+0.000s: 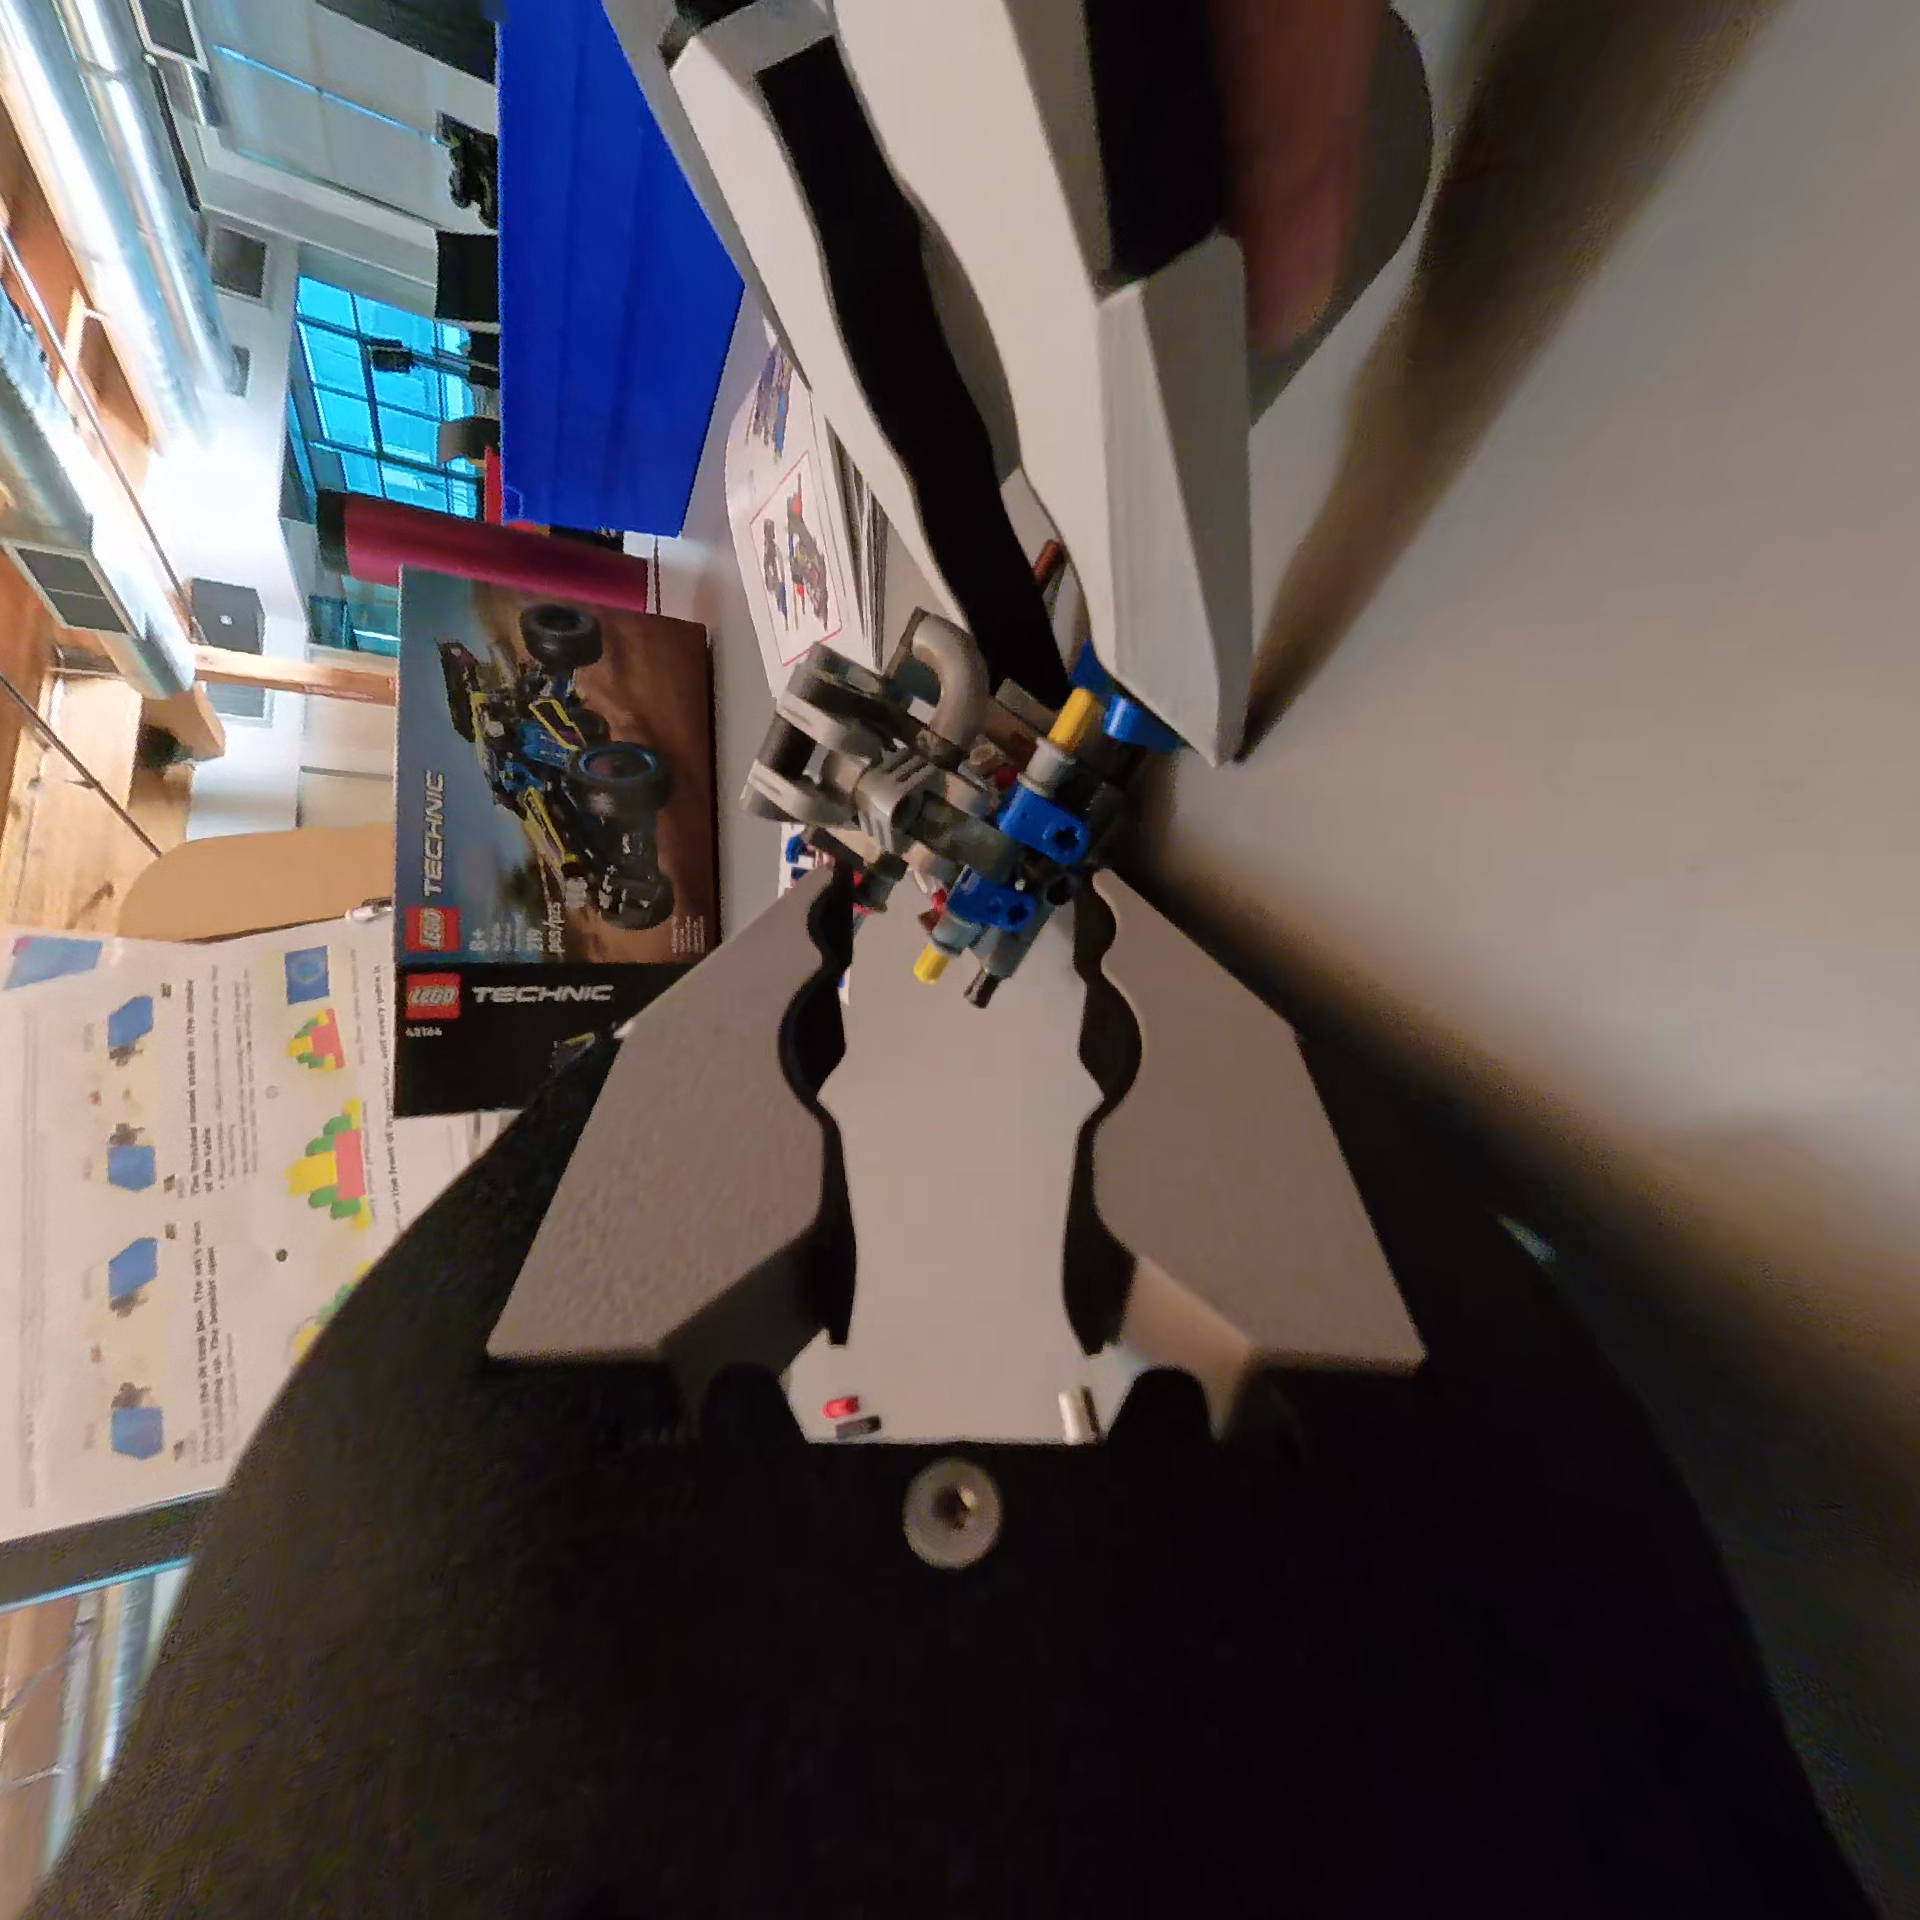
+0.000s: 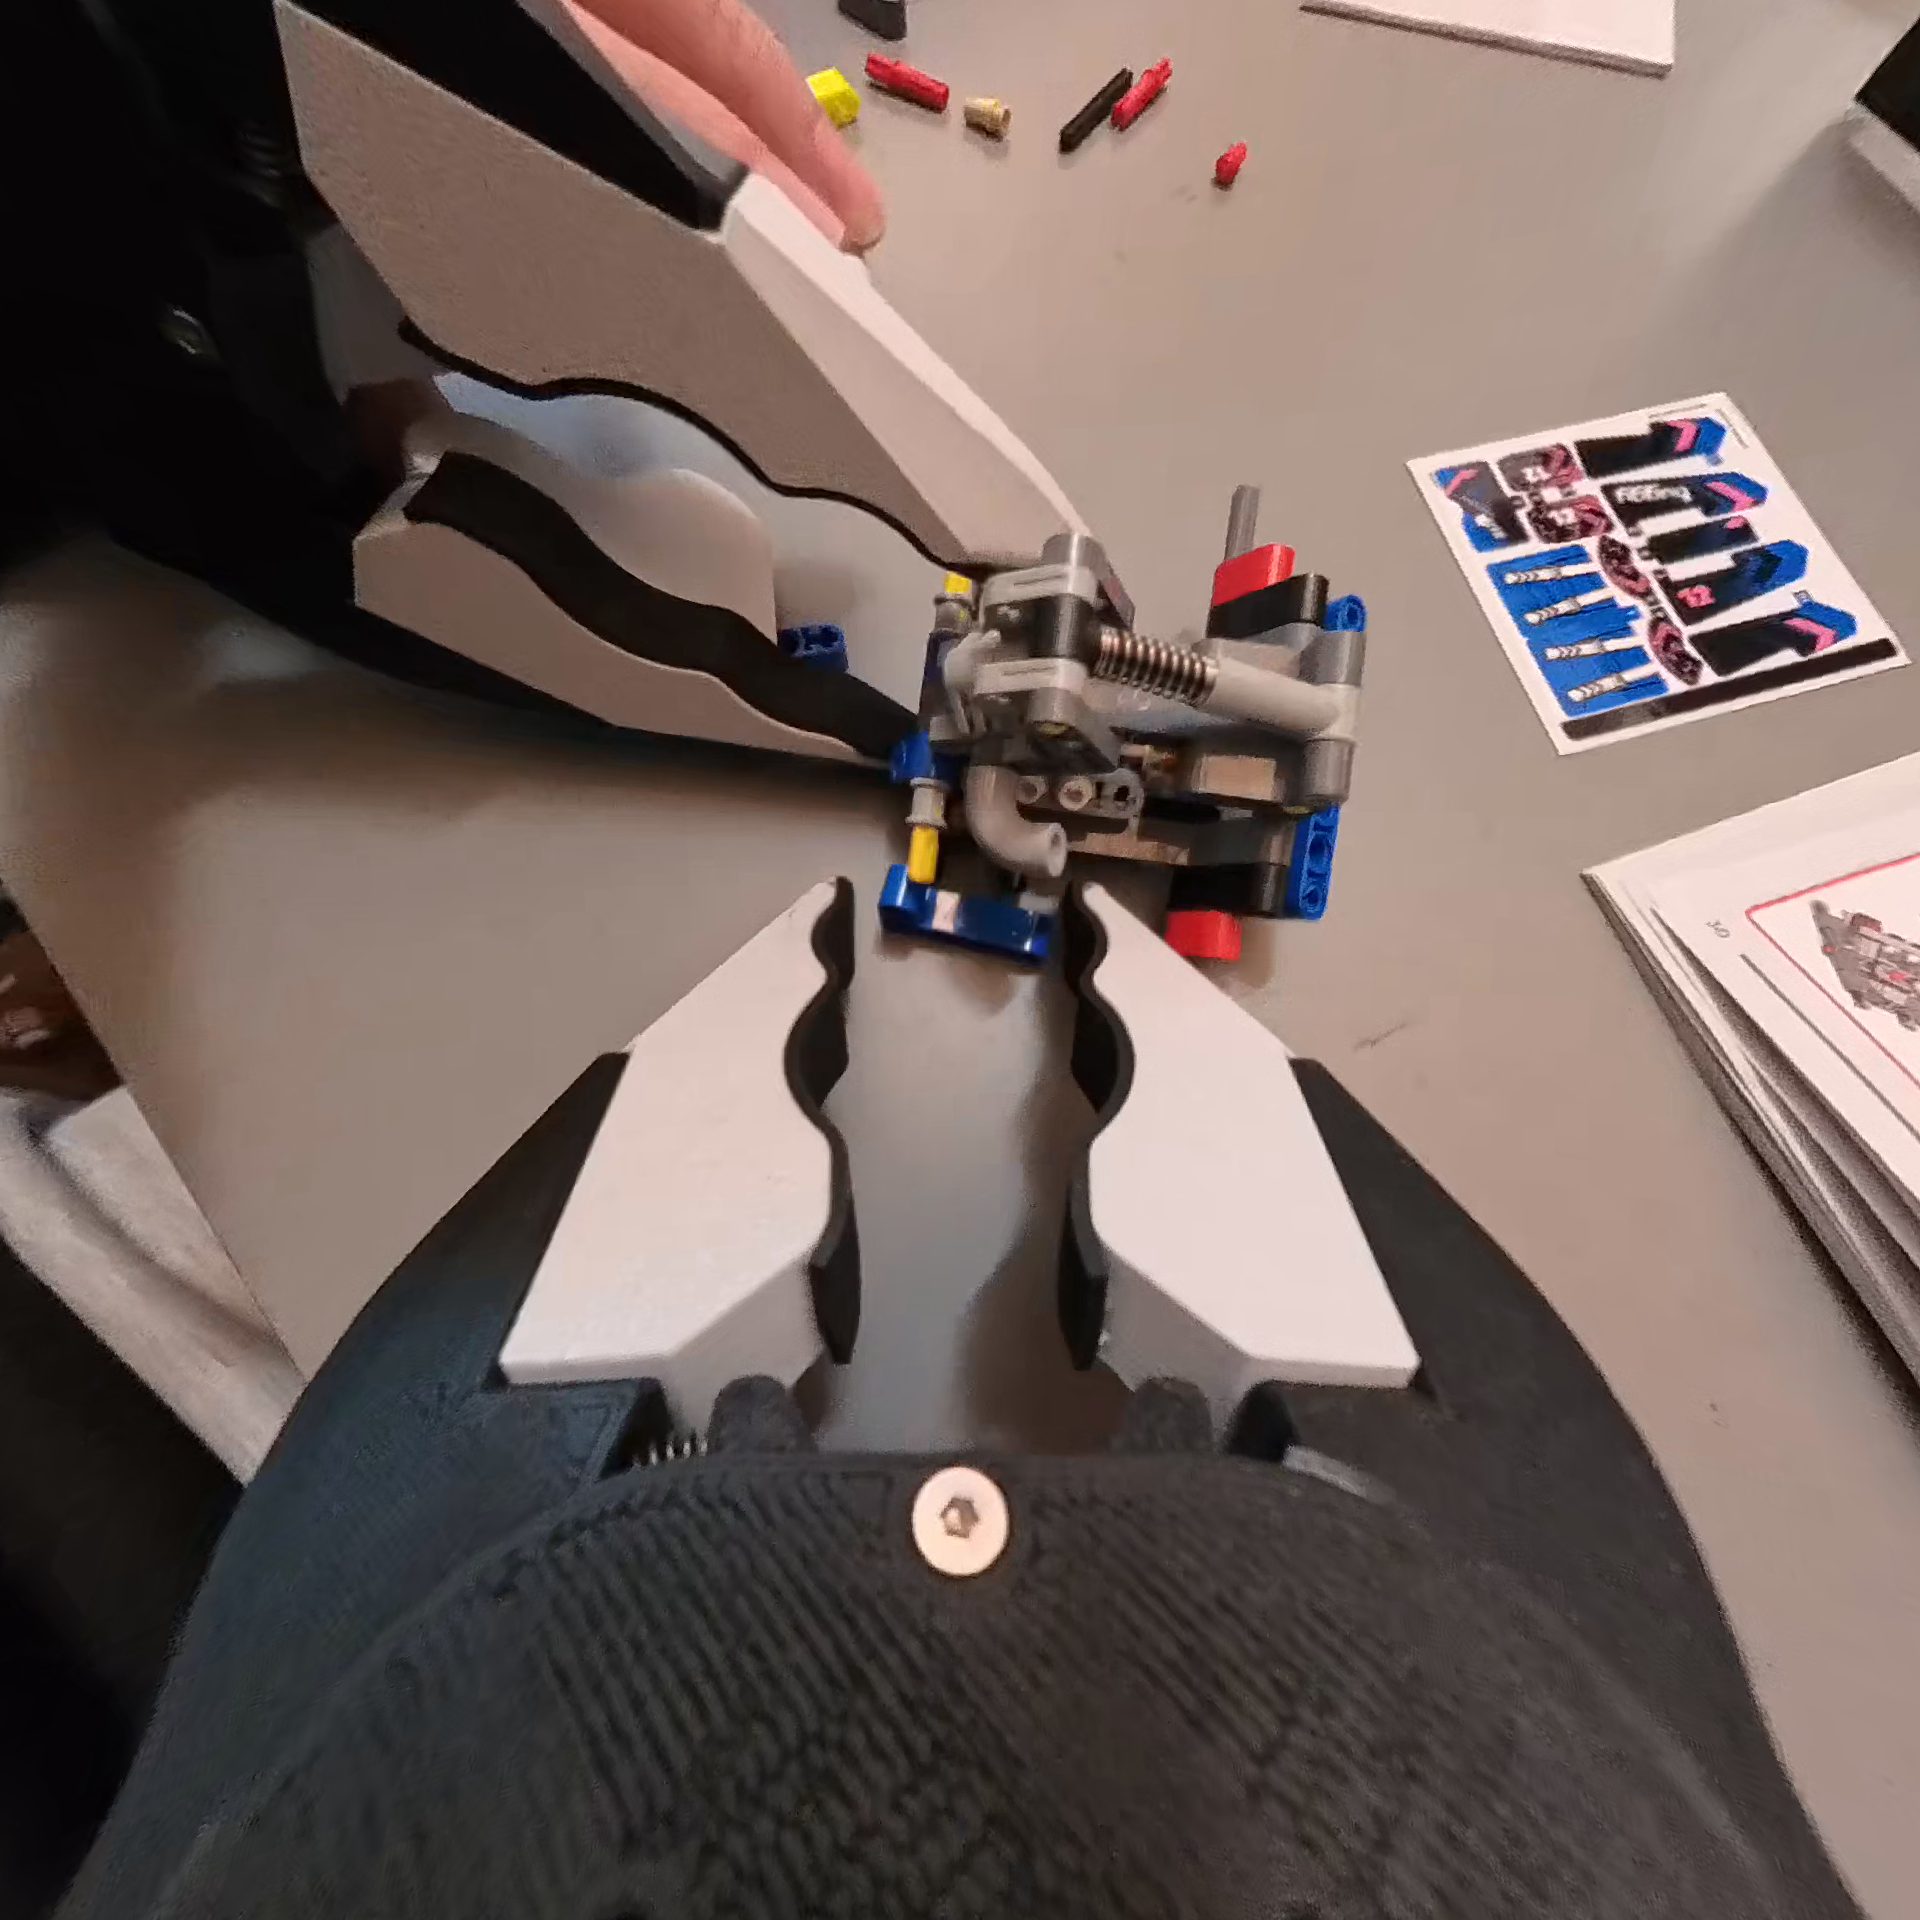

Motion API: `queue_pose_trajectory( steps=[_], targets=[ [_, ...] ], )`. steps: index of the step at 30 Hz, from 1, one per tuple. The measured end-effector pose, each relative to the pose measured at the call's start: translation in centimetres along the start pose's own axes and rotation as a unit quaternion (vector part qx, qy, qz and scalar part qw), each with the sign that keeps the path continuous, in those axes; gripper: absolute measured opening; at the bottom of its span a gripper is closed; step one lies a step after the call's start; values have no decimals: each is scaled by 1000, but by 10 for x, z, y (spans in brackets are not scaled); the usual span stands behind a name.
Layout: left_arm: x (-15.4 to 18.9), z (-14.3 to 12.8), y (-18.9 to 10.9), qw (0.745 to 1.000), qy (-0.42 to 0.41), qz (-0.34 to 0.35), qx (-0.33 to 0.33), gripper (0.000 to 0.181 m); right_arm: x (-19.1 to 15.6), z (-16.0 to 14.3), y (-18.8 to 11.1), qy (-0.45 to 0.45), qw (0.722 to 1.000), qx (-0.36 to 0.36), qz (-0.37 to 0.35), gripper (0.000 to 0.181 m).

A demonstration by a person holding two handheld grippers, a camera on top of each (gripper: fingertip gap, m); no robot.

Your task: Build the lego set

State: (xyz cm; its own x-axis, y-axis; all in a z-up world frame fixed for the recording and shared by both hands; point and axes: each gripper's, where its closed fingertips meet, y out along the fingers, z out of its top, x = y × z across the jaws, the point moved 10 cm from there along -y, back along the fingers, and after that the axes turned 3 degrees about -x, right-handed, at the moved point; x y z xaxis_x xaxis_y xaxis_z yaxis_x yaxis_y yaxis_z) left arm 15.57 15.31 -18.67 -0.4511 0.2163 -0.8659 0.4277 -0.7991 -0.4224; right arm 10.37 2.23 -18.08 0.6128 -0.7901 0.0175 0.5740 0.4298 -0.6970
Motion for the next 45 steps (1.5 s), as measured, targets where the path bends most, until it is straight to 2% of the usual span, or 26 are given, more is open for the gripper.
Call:
queue_pose_trajectory(
  steps=[1,7,11,13,16,17,18,19,21,24,26,28,35,38,45],
  targets=[
    [0,-2,-1,1000,-7,0,-1,40,0,1,1,1,1000,0,2,35],
    [3,0,-5,1000,10,17,-11,40,1,-5,-5,-29,1000,3,3,28],
    [3,7,-3,1000,7,21,-9,40,5,-13,-15,-38,999,3,-10,39],
    [2,10,-2,1000,10,25,-10,40,4,-16,-18,-33,999,2,-9,33],
    [2,14,-1,999,29,36,-14,40,2,-21,-23,-38,999,2,-1,12],
    [2,15,-2,998,35,42,-15,40,3,-21,-24,-35,999,0,-6,20],
    [1,16,-2,998,39,49,-17,40,3,-19,-24,-32,999,3,-19,37],
    [0,15,-2,998,40,55,-19,40,2,-16,-25,-36,999,16,-28,42],
    [-1,14,-3,997,35,60,-22,40,-3,-9,-22,-56,997,39,-30,31],
    [-3,11,-3,997,27,69,-27,40,-4,-9,-12,-76,997,13,-27,9],
    [-3,11,-3,996,32,72,-29,40,-4,-11,-12,-84,995,5,-47,5],
    [-2,12,-3,996,42,76,-30,40,-2,-16,-17,-77,996,3,-49,5],
    [-5,17,-1,994,55,93,-28,40,22,-39,-40,19,998,2,52,6],
    [-4,16,-1,993,59,95,-32,40,28,-47,-49,27,997,4,74,23],
    [-5,14,0,993,53,102,-39,40,35,-57,-71,2,1000,-16,4,32]
  ],
)
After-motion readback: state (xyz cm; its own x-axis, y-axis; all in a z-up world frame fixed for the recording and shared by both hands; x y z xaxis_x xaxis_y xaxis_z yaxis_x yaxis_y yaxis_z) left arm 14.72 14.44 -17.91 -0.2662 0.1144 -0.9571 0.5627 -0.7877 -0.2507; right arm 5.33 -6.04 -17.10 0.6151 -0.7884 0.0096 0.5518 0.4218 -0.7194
